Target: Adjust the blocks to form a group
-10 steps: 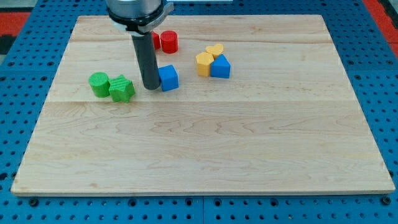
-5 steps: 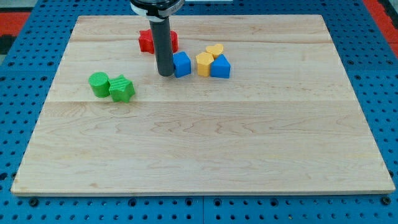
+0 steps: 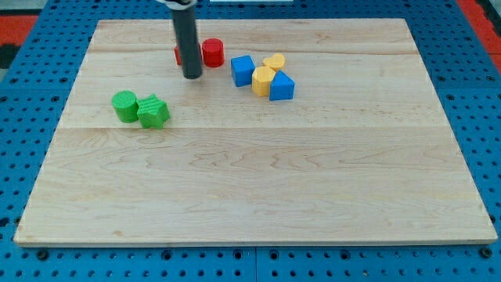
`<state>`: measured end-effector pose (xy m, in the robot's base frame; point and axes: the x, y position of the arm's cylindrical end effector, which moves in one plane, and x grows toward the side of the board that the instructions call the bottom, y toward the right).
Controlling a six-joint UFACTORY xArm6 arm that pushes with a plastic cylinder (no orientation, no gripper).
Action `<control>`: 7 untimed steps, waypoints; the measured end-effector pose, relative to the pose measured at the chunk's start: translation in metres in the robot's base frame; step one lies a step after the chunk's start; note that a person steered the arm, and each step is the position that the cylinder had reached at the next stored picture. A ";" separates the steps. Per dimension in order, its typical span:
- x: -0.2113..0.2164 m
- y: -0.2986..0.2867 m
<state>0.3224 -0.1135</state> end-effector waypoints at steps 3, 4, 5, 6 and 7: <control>-0.066 0.022; -0.063 -0.002; -0.043 0.000; -0.042 0.026; -0.044 0.061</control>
<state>0.2782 -0.0525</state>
